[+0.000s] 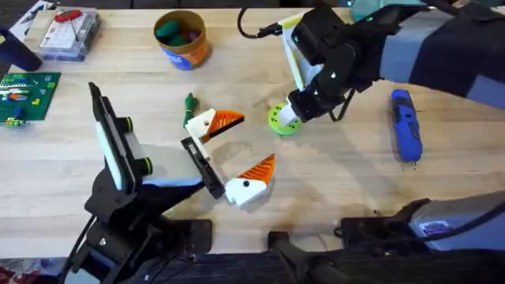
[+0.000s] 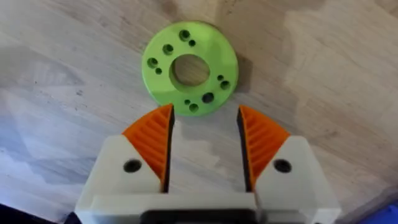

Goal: Pick up the gripper from the table and insert it into the empty holder that is missing its gripper. Then pick up a screw, insert it into the mounting hole, and use the screwdriver to tighten it. Finally, clean up the table by picking up the vegetable and placing it into the bucket.

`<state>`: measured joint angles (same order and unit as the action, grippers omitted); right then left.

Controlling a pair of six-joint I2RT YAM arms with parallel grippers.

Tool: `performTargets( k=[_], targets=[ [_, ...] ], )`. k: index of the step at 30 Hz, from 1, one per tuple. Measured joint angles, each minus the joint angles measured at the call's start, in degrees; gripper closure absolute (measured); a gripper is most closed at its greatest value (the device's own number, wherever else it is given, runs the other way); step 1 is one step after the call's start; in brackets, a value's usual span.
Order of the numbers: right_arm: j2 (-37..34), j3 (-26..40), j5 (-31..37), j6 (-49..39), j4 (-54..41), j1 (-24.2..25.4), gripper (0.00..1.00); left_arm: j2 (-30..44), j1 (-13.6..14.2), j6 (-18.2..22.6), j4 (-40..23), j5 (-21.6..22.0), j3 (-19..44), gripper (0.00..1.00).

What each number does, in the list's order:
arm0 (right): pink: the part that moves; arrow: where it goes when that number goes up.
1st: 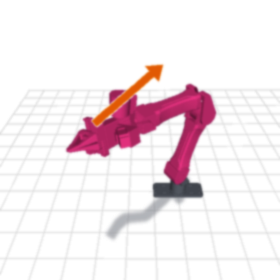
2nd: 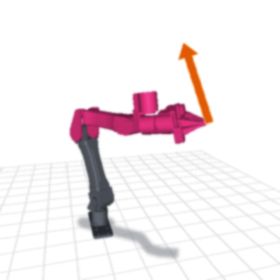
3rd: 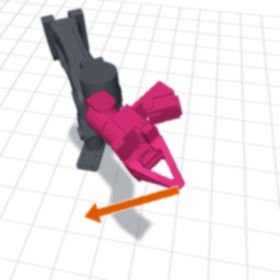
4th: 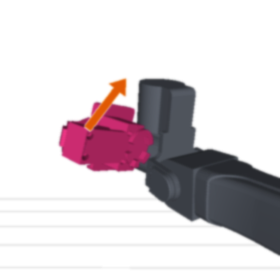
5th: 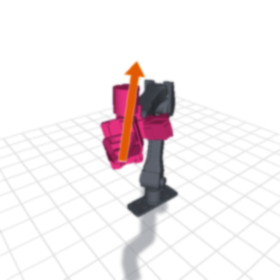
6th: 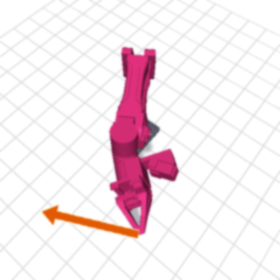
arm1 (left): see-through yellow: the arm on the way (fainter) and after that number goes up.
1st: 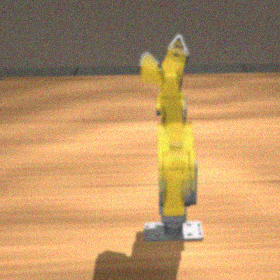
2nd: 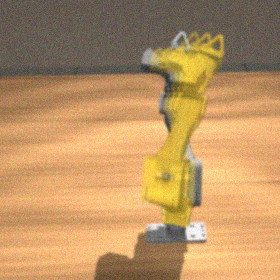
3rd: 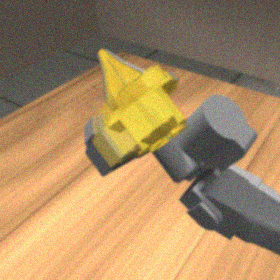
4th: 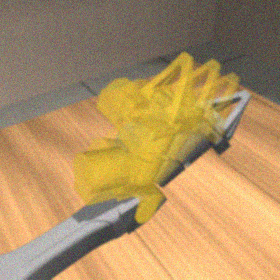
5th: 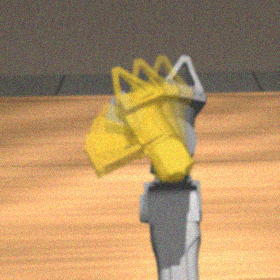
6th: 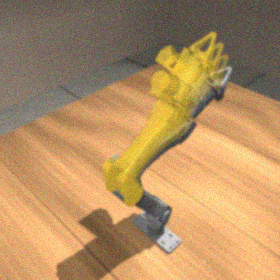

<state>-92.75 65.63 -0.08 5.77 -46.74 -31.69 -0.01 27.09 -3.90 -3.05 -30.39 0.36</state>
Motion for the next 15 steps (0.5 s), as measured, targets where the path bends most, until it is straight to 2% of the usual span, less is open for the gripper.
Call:
performTargets(
  k=[15],
  targets=[
    [-2.14, 0.02, 1.26, -0.01, 0.1, -0.87, 0.572, 0.0, 0.0, 0.0, 0.0, 0.0, 0.0, 0.007]
  ],
)
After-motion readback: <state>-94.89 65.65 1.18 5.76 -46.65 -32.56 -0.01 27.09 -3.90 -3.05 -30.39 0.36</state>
